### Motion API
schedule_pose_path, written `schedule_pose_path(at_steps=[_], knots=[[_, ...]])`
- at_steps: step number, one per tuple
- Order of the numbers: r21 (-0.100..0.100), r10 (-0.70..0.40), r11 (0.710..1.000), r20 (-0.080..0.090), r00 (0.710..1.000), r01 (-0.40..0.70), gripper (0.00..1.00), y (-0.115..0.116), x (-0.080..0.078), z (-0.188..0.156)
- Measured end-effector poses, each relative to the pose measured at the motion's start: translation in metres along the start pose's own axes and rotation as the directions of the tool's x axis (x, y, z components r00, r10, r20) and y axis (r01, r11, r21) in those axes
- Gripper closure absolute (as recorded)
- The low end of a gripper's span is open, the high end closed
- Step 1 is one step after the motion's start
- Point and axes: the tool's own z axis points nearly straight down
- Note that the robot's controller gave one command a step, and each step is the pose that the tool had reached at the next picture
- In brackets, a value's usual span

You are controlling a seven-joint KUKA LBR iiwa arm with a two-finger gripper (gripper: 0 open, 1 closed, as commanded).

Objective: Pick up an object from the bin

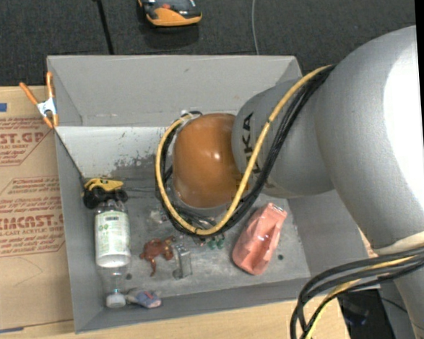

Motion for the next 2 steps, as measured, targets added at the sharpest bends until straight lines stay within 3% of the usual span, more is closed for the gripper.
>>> schedule_pose_path(at_steps=[1, 2], knots=[[-0.002, 0.054, 0.999, 0.004, 0.999, -0.054, 0.00, 0.001, 0.001, 0.014], [-0.001, 0.043, 0.999, 0.001, 0.999, -0.043, 1.00, 0.005, 0.011, 0.032]])
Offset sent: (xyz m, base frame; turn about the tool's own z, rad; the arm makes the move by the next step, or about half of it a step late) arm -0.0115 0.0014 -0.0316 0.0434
